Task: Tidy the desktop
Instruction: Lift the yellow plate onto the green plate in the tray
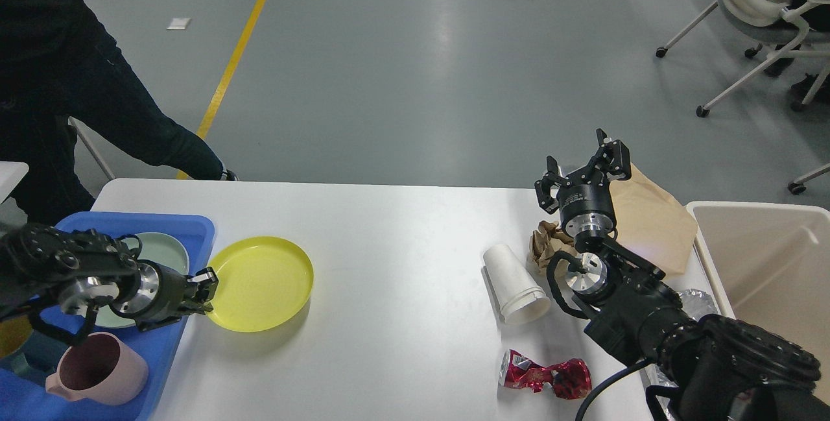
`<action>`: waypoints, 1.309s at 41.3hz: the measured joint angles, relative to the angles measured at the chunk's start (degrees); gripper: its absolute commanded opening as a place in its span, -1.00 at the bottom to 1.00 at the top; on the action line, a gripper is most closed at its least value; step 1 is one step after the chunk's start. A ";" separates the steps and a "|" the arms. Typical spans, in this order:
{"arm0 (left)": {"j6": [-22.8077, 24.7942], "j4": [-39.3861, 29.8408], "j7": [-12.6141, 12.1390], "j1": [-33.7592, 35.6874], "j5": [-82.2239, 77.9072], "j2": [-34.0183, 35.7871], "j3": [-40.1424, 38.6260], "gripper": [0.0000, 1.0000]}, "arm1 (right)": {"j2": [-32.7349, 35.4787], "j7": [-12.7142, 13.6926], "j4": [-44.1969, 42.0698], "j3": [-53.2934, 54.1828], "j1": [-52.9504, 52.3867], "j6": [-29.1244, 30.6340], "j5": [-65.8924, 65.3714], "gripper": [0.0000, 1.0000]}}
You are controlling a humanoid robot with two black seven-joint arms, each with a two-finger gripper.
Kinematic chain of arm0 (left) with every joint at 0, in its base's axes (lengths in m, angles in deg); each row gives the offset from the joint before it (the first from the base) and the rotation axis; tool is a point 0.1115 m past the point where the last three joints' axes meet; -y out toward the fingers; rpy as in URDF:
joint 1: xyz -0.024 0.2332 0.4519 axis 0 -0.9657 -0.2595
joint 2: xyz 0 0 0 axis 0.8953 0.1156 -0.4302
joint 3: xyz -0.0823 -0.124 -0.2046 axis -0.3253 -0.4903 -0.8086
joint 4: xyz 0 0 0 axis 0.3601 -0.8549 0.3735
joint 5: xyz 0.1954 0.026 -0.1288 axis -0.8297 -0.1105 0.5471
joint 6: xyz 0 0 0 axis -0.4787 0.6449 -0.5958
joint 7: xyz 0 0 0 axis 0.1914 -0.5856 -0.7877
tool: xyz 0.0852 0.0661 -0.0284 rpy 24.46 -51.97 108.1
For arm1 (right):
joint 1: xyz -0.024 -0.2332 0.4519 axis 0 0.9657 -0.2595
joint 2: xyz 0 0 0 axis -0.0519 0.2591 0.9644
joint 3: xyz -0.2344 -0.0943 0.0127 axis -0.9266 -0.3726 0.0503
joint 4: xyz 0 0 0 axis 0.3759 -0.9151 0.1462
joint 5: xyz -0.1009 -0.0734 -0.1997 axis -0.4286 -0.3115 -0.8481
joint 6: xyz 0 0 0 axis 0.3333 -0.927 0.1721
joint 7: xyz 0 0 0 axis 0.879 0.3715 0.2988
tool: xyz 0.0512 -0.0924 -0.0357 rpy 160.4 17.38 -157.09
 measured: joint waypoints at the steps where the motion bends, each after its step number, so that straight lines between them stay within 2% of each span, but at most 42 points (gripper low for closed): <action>1: 0.57 -1.13 0.02 1.06 -0.01 1.12 0.00 -1.00 | 0.00 0.00 0.00 0.00 0.01 0.00 0.01 1.00; 7: 2.89 -5.46 -0.46 6.68 -0.22 7.20 0.16 -1.00 | 0.02 0.00 0.00 -0.01 0.10 0.00 0.00 1.00; 14: 11.29 -5.97 -2.68 14.49 -0.47 11.73 5.02 -1.00 | 0.11 0.00 0.00 -0.01 0.11 0.00 0.00 1.00; 15: 14.03 -5.97 -2.84 17.49 -0.48 12.64 7.69 -1.00 | 0.10 0.00 0.00 -0.01 0.10 0.00 0.01 1.00; 19: 17.95 -5.92 -2.75 23.40 -0.49 13.92 12.60 -1.00 | 0.10 0.00 0.00 -0.01 0.10 0.00 0.00 1.00; 25: 20.68 -5.45 -2.63 30.56 -0.50 14.89 17.79 -1.00 | 0.05 0.00 0.00 0.00 0.04 0.00 0.00 1.00; 29: 21.06 -5.14 -2.65 32.58 -0.63 14.92 20.48 -1.00 | 0.05 0.00 0.00 0.01 0.03 0.00 0.00 1.00; 36: 18.24 -3.28 -2.28 32.51 -2.31 15.07 23.85 -1.00 | 0.07 0.00 0.00 0.01 0.02 0.00 0.00 1.00; 46: 5.84 -2.56 0.38 23.06 -2.77 15.54 22.95 -1.00 | 0.04 0.00 0.00 0.00 0.02 0.00 0.00 1.00; 54: -2.26 -2.46 0.85 14.47 -2.83 15.12 17.93 -1.00 | -0.11 0.00 0.01 0.06 0.02 0.00 0.00 1.00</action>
